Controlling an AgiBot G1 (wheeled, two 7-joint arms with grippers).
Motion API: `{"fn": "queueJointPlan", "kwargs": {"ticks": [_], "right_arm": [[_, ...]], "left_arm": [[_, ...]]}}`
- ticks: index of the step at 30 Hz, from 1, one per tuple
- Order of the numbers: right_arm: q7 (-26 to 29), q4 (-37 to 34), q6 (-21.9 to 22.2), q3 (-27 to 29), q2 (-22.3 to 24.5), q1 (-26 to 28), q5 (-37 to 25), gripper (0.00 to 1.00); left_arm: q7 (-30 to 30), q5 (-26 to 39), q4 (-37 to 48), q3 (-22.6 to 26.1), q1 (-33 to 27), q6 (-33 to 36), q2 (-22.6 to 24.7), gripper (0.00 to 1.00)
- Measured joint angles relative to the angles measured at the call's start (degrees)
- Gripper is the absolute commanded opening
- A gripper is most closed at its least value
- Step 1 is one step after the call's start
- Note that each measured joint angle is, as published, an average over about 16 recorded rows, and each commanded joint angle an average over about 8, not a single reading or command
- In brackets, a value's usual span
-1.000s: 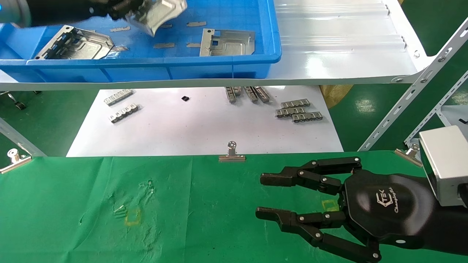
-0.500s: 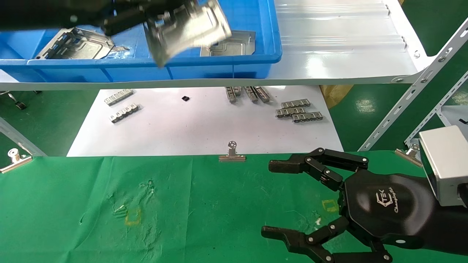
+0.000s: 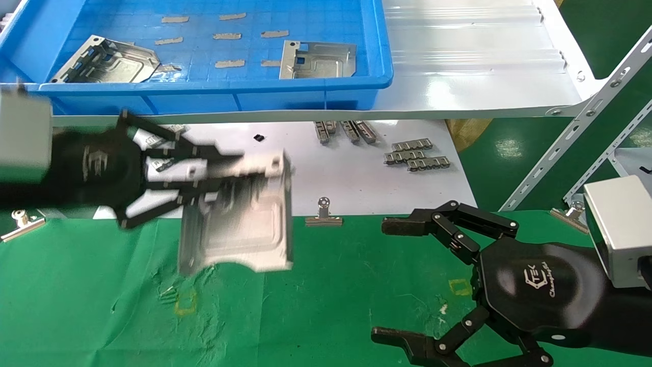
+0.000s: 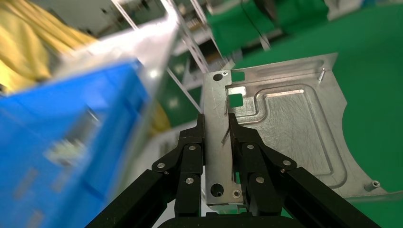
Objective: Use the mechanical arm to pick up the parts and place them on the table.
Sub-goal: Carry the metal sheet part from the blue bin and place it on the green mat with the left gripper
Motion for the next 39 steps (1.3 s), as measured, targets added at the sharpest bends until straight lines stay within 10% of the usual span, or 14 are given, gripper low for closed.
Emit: {"fn": "queueJointPlan", "kwargs": {"ticks": [20, 23, 30, 39], "right_arm": [[0.0, 0.0, 0.0, 0.0, 0.0, 0.0, 0.0, 1.00], [0.0, 0.0, 0.0, 0.0, 0.0, 0.0, 0.0, 1.00], [0.0, 0.0, 0.0, 0.0, 0.0, 0.0, 0.0, 1.00], [0.0, 0.0, 0.0, -0.1, 0.0, 0.0, 0.0, 1.00]], "left_arm": [[24.7, 7.5, 11.6, 13.0, 5.2, -1.0, -1.6, 0.00], [26.6, 8.0, 14.6, 13.8, 4.8, -1.2, -1.0, 0.19], [29.9, 8.1, 20.6, 14.7, 3.9, -1.3, 0.5, 0.96], [32.8, 7.6, 24.9, 15.4, 3.0, -1.0, 2.1, 1.00]]}}
